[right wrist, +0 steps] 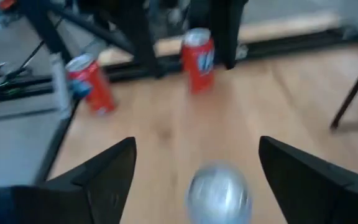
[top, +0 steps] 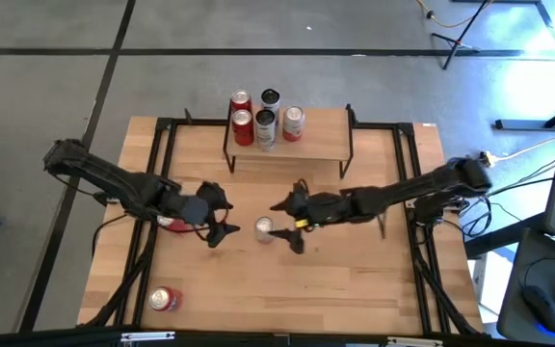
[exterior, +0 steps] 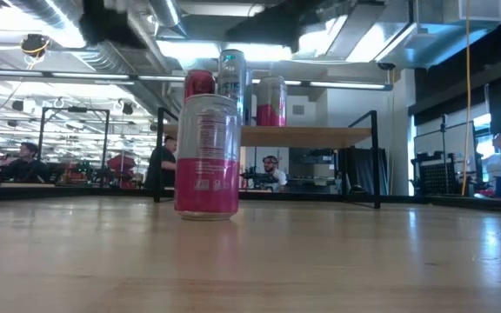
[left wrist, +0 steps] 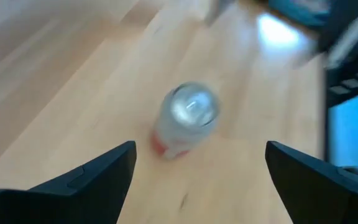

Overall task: Place canned beverage on shelf
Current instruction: Put the pink soda can on the shelf aligned with the other pink soda can

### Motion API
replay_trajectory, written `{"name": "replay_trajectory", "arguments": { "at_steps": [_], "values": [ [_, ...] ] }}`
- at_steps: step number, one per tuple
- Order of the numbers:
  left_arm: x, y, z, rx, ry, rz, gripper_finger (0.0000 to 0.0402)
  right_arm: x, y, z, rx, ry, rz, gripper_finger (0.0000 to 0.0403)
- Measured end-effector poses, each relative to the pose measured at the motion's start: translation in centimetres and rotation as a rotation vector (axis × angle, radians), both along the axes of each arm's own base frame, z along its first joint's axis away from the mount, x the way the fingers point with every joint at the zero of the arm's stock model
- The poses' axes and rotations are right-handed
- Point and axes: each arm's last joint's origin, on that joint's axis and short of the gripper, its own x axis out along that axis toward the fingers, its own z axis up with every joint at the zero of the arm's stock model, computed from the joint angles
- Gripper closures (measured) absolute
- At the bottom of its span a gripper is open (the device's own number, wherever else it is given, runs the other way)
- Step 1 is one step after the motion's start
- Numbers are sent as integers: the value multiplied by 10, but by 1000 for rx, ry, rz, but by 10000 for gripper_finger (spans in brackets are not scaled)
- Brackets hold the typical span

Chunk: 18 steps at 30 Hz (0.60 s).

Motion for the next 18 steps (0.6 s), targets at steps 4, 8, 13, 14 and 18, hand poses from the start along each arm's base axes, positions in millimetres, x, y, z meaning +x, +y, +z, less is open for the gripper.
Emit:
{"name": "replay_trajectory", "arguments": {
  "at_steps": [4, 8, 13, 14, 18],
  "values": [
    [11, 2, -31, 45, 94, 98, 53, -24, 14, -10, 22, 169, 59, 91],
    [28, 9, -58, 123, 189, 173, 53, -27, 35, -39, 54, 196, 146, 94],
    [50, 15, -88, 177, 254, 229, 53, -14, 45, -73, 72, 178, 231, 94],
    [54, 17, -93, 188, 261, 235, 53, -11, 46, -78, 71, 173, 246, 94],
    [66, 21, -108, 215, 285, 207, 53, 3, 43, -102, 65, 163, 243, 94]
  ]
}}
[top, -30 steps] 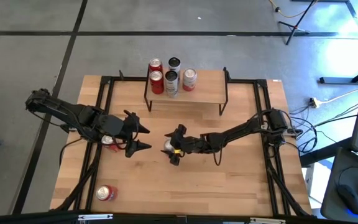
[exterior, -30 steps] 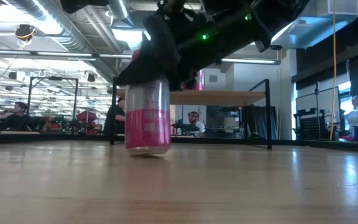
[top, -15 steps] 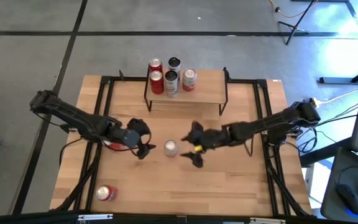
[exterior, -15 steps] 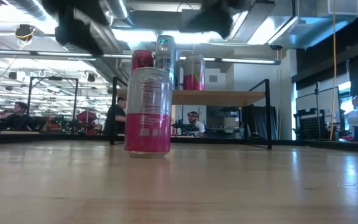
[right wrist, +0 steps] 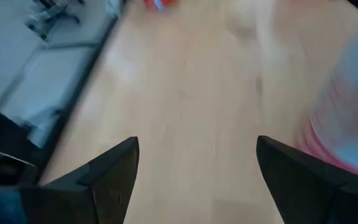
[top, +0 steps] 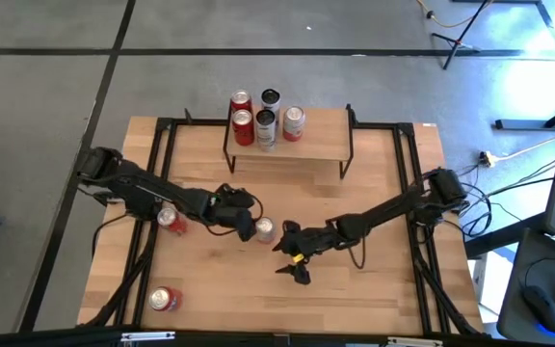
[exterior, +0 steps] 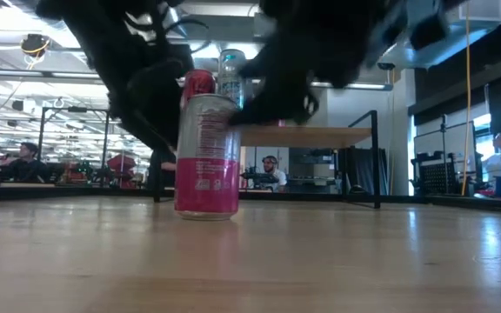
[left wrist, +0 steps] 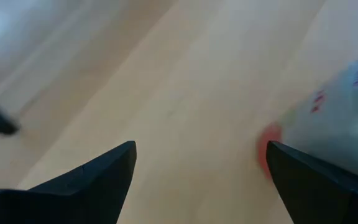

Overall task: Place canned beverage on shelf
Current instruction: Put the pink soda can on the shelf aligned with the other pink soda can

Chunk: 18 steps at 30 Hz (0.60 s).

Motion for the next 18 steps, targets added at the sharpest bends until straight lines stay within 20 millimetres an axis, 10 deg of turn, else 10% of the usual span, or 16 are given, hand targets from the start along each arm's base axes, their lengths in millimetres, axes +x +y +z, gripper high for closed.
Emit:
{"name": "replay_trajectory", "arguments": {
  "at_steps": [18],
  "values": [
    [-5, -45, 0, -140, 13, -284, 52, -10, -46, 4, -78, 200, -92, 94]
  ]
}}
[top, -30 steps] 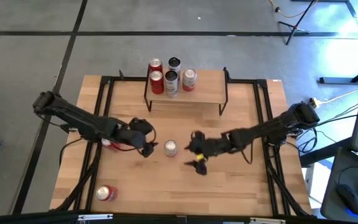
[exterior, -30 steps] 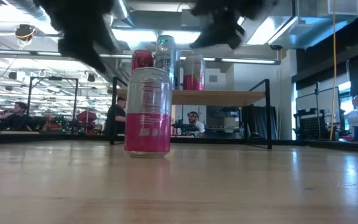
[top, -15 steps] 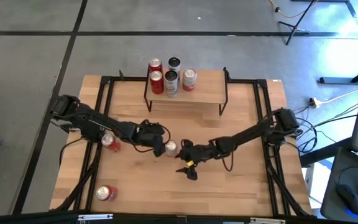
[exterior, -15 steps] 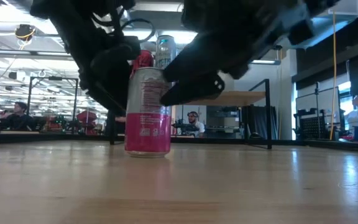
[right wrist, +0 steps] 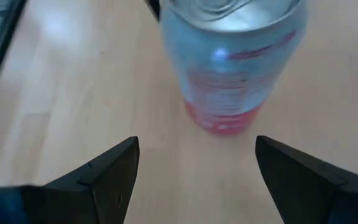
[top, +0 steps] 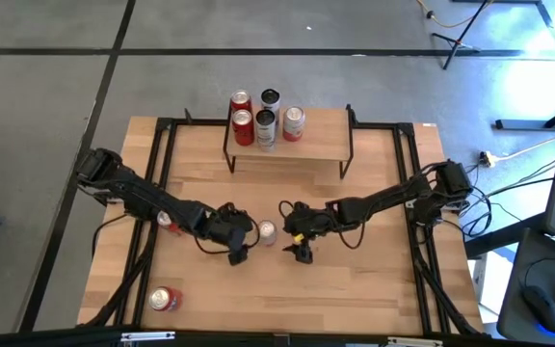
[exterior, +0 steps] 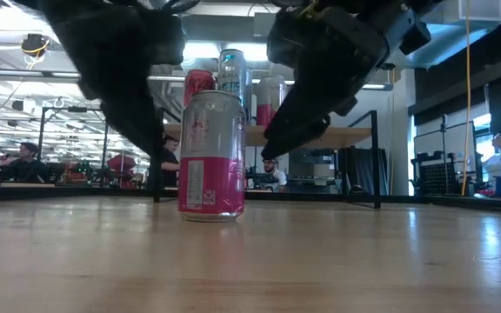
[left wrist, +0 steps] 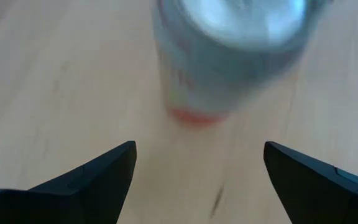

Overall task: Place canned beverage on shelf
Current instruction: Put the pink soda can on the shelf aligned with the other pink soda can

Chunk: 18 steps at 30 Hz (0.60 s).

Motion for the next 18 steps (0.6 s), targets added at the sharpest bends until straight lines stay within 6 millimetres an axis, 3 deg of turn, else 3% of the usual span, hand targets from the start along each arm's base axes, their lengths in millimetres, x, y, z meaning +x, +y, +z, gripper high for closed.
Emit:
{"name": "replay_trajectory", "arguments": {
  "at_steps": [5, 10, 15, 18],
  "values": [
    [-21, 13, 4, 93, 138, 78, 52, -1, 19, 5, 125, -33, 115, 94],
    [-12, 31, 8, 205, 20, 268, 52, 6, 48, 5, 111, -189, 134, 94],
    [10, 36, 5, 192, -96, 244, 52, 14, 40, -8, 50, -205, 31, 94],
    [13, 34, 6, 166, -107, 199, 52, 13, 36, -12, 41, -155, 28, 94]
  ]
}}
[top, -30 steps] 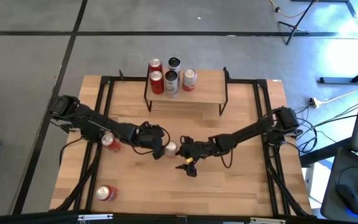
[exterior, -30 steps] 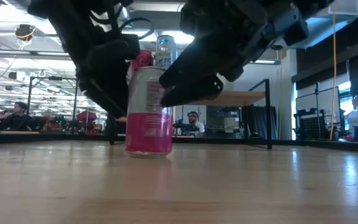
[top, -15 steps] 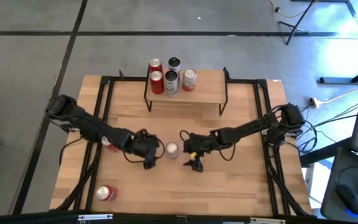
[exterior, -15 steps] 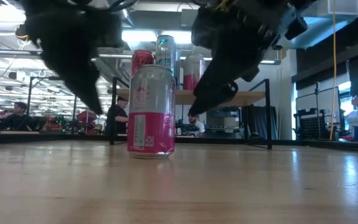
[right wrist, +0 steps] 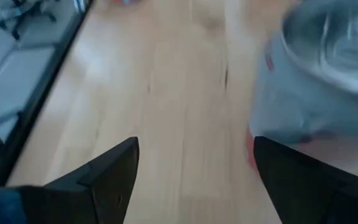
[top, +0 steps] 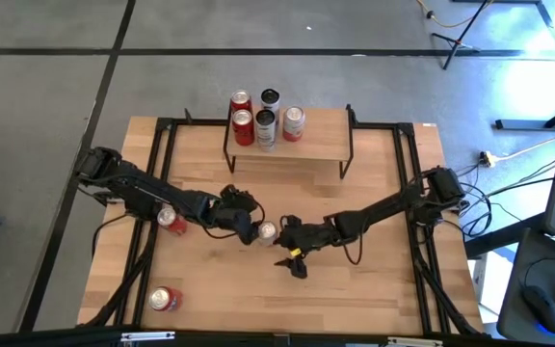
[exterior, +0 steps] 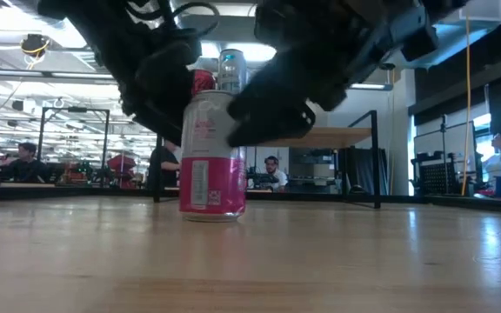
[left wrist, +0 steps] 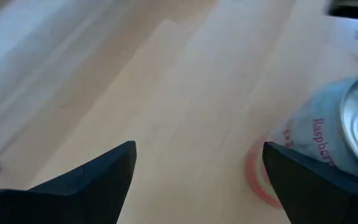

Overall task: Place canned beverage on shelf
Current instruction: Put the pink soda can on the shelf aligned with the other pink soda can

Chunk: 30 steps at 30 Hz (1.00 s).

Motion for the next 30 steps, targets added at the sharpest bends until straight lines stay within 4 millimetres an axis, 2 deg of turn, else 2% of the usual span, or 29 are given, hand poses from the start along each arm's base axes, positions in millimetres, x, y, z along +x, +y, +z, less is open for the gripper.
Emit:
{"name": "replay_trajectory", "arguments": {
  "at_steps": [7, 12, 15, 20, 26, 30],
  "values": [
    [-4, -19, -1, -78, 5, -88, 53, -10, -11, 5, -20, 103, 3, 94],
    [-4, -34, 2, -103, -36, -134, 53, -15, -26, 10, -40, 165, -39, 94],
    [-5, -39, 2, -107, -28, -185, 53, -15, -30, 12, -1, 173, -57, 94],
    [-11, -34, 0, -69, 28, -156, 53, -17, -9, 17, 76, 145, 20, 94],
    [-12, -22, -3, -22, 38, -20, 53, -25, 16, 17, 79, 134, -41, 94],
    [-3, -13, 0, 4, -30, 16, 53, -25, 31, 18, 70, 67, -61, 94]
  ]
}}
